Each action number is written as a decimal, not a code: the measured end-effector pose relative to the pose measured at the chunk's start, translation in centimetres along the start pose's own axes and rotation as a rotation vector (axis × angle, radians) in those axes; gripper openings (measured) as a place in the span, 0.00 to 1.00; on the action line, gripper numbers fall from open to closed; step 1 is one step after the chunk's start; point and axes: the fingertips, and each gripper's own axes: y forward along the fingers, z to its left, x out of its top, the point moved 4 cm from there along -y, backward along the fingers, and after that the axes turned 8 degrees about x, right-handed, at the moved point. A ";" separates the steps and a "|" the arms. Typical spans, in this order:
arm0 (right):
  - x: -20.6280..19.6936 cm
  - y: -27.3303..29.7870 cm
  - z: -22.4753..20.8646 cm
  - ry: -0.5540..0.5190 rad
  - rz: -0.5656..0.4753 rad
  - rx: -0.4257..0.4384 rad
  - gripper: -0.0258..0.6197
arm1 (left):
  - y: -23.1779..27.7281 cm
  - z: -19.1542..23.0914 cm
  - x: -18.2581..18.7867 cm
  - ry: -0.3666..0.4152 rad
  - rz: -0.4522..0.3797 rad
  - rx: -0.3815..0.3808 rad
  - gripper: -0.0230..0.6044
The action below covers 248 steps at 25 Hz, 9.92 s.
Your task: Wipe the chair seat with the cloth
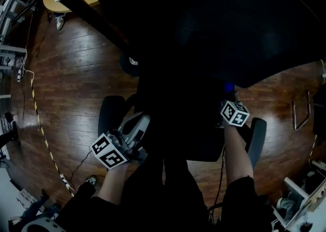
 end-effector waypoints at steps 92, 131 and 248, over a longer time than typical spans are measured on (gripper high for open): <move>-14.9 -6.0 5.6 -0.174 0.244 -0.176 0.14 | -0.8 -4.8 -4.9 0.058 0.153 -0.166 0.02; -23.5 5.2 34.5 -0.220 0.373 0.342 0.14 | -12.5 -0.1 0.6 0.007 -0.171 0.095 0.02; 9.9 -33.0 30.9 -0.001 -0.561 0.628 0.14 | -9.0 -22.6 4.5 0.251 -0.125 -0.297 0.02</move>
